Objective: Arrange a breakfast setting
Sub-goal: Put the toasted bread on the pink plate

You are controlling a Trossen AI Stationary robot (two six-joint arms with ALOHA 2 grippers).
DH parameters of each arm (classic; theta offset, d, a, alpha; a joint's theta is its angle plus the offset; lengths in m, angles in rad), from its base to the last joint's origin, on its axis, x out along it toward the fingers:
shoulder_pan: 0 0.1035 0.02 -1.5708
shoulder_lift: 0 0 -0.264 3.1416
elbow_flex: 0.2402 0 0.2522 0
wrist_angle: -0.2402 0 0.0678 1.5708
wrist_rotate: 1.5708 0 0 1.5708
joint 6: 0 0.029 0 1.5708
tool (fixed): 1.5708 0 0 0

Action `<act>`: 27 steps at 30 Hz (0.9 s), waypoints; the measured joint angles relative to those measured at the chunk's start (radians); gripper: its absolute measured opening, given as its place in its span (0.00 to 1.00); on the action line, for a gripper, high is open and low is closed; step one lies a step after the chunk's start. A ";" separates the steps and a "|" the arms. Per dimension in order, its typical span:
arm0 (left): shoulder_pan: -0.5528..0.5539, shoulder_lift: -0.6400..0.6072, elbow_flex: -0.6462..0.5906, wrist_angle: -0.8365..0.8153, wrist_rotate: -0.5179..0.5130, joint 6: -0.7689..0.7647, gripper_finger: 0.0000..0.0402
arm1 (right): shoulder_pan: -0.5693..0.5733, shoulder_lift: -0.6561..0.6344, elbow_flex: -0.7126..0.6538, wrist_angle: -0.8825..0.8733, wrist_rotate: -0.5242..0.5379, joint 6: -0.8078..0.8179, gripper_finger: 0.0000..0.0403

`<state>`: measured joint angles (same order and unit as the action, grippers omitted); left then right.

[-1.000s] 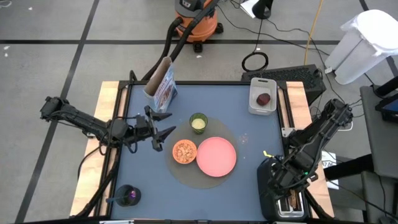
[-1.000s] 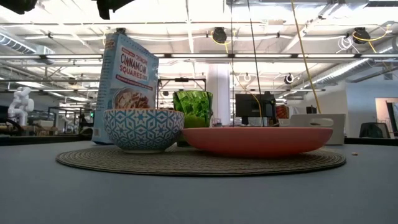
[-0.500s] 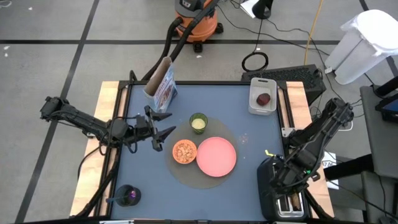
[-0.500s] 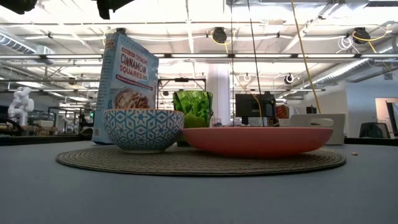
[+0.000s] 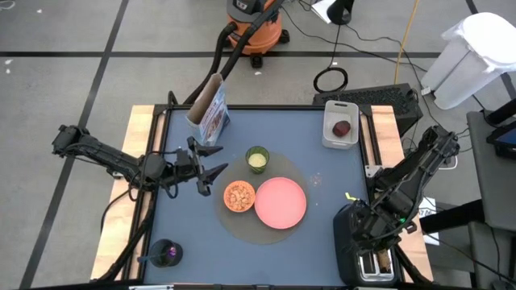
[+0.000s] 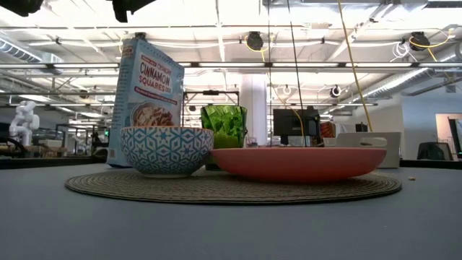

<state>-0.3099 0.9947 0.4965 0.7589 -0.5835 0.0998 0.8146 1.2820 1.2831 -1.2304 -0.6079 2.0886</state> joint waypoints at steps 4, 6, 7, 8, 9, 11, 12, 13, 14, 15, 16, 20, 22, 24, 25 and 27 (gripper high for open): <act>0.000 0.000 0.000 0.000 0.000 0.000 0.69 | 0.000 -0.048 0.000 0.000 0.001 0.042 0.10; 0.000 0.000 0.000 0.000 0.000 0.000 0.69 | 0.000 -0.083 0.000 0.000 0.000 0.070 0.10; 0.000 0.000 0.000 0.000 0.000 0.000 0.69 | 0.000 -0.101 0.000 0.000 0.000 0.086 0.10; 0.000 0.000 0.000 0.000 0.000 0.000 0.69 | 0.000 -0.121 0.000 0.000 0.000 0.103 0.10; 0.000 0.000 0.000 0.000 0.000 0.000 0.69 | 0.000 -0.139 0.000 0.000 0.001 0.120 0.10; 0.000 0.000 0.000 0.000 0.000 0.000 0.69 | 0.000 -0.178 0.000 0.000 0.001 0.151 0.10; 0.000 0.000 0.000 0.000 0.000 0.000 0.69 | 0.000 -0.196 0.000 0.000 0.001 0.161 0.10; 0.000 0.000 0.000 0.000 0.000 0.000 0.69 | 0.000 -0.216 0.000 0.000 0.002 0.170 0.10; 0.000 0.000 0.000 0.000 0.000 0.000 0.69 | 0.000 -0.235 0.000 0.000 0.002 0.179 0.10; 0.000 0.000 0.000 0.000 0.000 0.000 0.69 | 0.000 -0.254 0.000 0.000 0.002 0.188 0.10; 0.001 0.000 0.000 0.000 0.000 0.000 0.69 | 0.000 -0.273 0.000 0.000 0.003 0.200 0.10; 0.001 0.000 0.000 0.000 0.000 0.000 0.69 | 0.000 -0.341 0.000 0.015 0.011 0.238 0.10; 0.001 0.000 0.000 0.000 0.000 0.000 0.69 | 0.000 -0.371 0.000 0.036 0.042 0.249 0.10; 0.001 0.000 0.000 0.000 0.000 0.000 0.69 | 0.000 -0.400 0.000 0.073 0.114 0.250 0.10; 0.001 0.000 0.000 0.000 0.000 0.000 0.69 | 0.000 -0.412 0.000 0.091 0.161 0.249 0.10; 0.001 0.000 0.000 0.000 0.000 0.000 0.69 | 0.000 -0.434 0.000 0.123 0.264 0.244 0.10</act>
<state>-0.3092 0.9950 0.4965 0.7589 -0.5838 0.1001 0.8145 0.8483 1.2831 -1.1075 -0.3442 2.3322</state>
